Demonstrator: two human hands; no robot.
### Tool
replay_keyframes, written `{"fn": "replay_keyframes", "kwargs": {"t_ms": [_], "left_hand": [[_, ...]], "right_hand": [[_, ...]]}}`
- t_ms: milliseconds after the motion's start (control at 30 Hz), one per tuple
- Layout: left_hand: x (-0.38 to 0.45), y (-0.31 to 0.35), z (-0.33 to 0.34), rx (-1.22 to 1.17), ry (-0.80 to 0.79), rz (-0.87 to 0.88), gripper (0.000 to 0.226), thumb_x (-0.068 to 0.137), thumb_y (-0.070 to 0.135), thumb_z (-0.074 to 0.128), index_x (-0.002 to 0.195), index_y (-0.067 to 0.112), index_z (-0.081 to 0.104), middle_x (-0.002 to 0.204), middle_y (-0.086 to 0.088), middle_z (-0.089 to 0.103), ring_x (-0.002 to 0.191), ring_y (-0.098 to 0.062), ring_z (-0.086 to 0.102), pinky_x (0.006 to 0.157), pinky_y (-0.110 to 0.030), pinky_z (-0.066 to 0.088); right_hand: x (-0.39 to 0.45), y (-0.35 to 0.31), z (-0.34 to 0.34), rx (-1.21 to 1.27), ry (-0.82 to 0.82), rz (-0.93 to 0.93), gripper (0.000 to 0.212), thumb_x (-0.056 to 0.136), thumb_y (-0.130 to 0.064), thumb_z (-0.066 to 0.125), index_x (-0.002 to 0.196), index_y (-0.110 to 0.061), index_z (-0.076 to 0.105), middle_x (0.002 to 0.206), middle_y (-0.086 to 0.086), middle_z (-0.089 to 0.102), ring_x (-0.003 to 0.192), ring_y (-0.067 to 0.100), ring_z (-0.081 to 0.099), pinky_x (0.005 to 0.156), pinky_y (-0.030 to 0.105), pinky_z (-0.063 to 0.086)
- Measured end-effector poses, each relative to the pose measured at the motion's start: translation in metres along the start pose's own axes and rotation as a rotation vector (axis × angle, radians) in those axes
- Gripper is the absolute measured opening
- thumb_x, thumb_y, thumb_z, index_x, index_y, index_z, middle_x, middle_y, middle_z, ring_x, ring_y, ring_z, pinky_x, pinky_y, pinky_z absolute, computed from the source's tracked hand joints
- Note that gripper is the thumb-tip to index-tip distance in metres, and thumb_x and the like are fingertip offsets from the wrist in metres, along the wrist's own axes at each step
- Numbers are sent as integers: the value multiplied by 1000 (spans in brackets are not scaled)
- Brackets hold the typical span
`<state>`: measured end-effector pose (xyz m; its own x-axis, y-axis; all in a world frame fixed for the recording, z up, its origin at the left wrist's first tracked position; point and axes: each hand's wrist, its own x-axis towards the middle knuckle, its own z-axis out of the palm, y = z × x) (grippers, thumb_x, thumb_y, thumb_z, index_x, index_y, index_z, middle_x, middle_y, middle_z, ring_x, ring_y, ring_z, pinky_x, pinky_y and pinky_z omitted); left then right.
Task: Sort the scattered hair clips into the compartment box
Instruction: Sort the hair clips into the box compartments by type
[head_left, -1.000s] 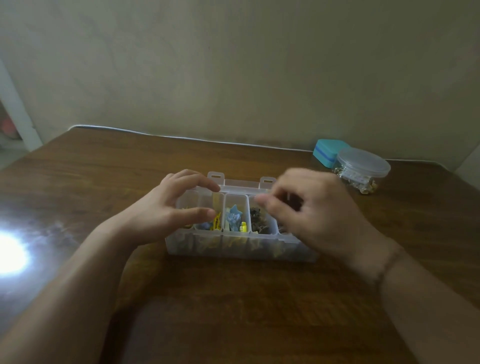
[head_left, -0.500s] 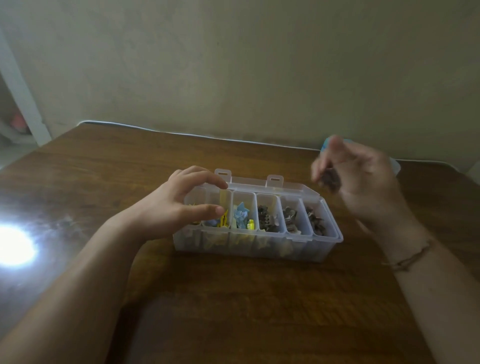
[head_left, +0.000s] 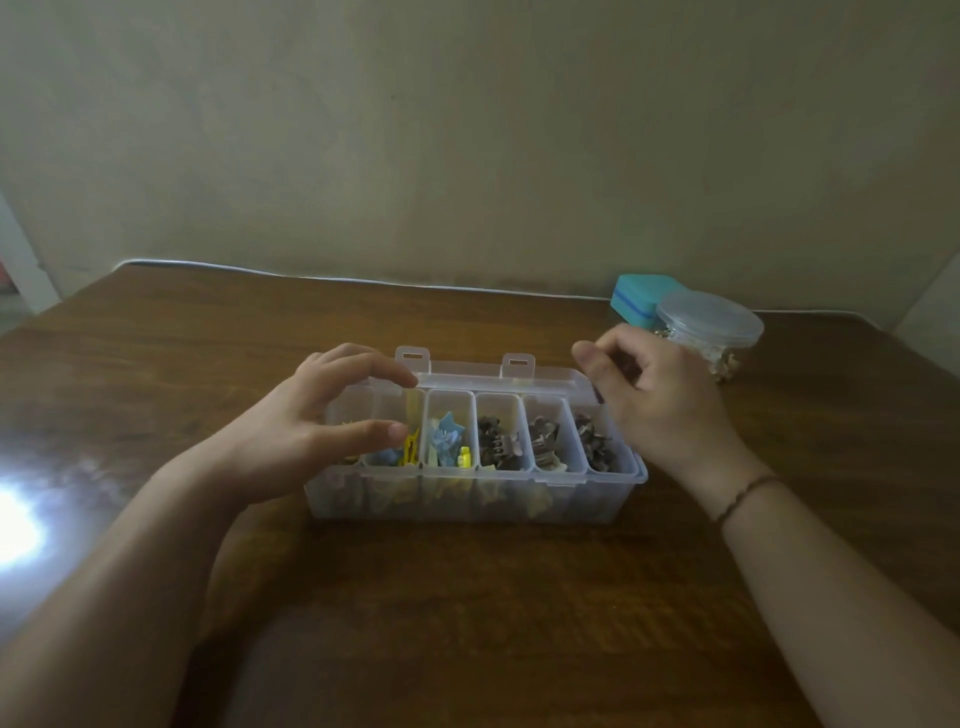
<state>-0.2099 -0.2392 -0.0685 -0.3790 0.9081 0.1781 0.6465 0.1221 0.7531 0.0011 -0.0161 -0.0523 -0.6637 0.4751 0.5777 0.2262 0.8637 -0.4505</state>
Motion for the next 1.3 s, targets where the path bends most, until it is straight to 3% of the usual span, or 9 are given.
{"fn": "replay_keyframes", "kwargs": {"t_ms": [167, 300, 400, 500, 567, 667, 833, 1100, 1300], "left_hand": [[0, 1, 1, -66, 7, -9, 57, 61, 69, 63, 115, 50, 62, 123, 29, 54, 125, -5, 46, 104, -50, 40], [-1, 3, 1, -202, 93, -6, 58, 58, 67, 67, 113, 47, 65, 119, 21, 59, 120, -11, 54, 102, -53, 44], [1, 3, 0, -259, 238, -16, 54, 60, 70, 66, 110, 50, 66, 123, 18, 59, 122, -6, 53, 103, -45, 43], [4, 1, 4, -209, 364, -78, 52, 65, 70, 58, 111, 48, 65, 124, 22, 55, 119, 3, 50, 100, -40, 43], [5, 1, 7, -180, 389, -122, 58, 67, 72, 55, 117, 44, 63, 130, 17, 52, 122, -3, 49, 97, -39, 44], [8, 0, 10, -188, 419, -175, 51, 80, 64, 62, 126, 40, 58, 138, 12, 47, 122, -10, 49, 83, -28, 44], [13, -3, 12, -217, 490, -262, 43, 93, 47, 58, 134, 31, 54, 134, 6, 54, 112, -13, 53, 76, -26, 43], [16, -7, 11, -293, 541, -402, 45, 93, 48, 59, 131, 24, 57, 129, -3, 58, 102, -15, 55, 64, -23, 40], [18, -3, 13, -307, 570, -470, 48, 93, 47, 59, 132, 19, 57, 124, -1, 58, 105, -17, 53, 64, -25, 41]], "right_hand": [[-5, 12, -3, 155, -40, 2, 51, 92, -63, 34, 75, -23, 61, 66, 4, 62, 63, 17, 59, 55, 43, 49], [-6, 17, -17, 427, 46, 84, 50, 93, -63, 31, 71, -31, 63, 78, 8, 65, 71, 20, 60, 58, 25, 45], [-16, 17, -16, 289, -7, 27, 42, 93, -55, 40, 77, -25, 66, 70, -2, 63, 64, 12, 58, 54, 25, 44], [-21, 14, -13, 79, -77, -58, 39, 92, -48, 44, 79, -21, 69, 76, -12, 65, 77, 5, 60, 65, 32, 52], [-20, 13, -16, 15, -140, -83, 30, 89, -43, 50, 78, -24, 71, 82, -13, 67, 85, 5, 61, 73, 38, 53], [-19, 8, -21, -58, -223, -59, 6, 82, -27, 64, 82, -30, 69, 87, -15, 67, 89, 1, 59, 77, 31, 53], [-16, -6, -23, -63, -240, 59, 18, 83, -17, 72, 90, -32, 67, 80, -20, 60, 77, -9, 55, 58, 10, 40], [-15, -8, -20, -84, -211, 102, 21, 83, -15, 72, 83, -35, 65, 81, -18, 61, 80, -1, 56, 76, 24, 49], [-13, -9, -18, -149, -259, 154, 21, 85, -16, 68, 81, -37, 64, 81, -14, 61, 75, 0, 57, 65, 25, 53]]}}
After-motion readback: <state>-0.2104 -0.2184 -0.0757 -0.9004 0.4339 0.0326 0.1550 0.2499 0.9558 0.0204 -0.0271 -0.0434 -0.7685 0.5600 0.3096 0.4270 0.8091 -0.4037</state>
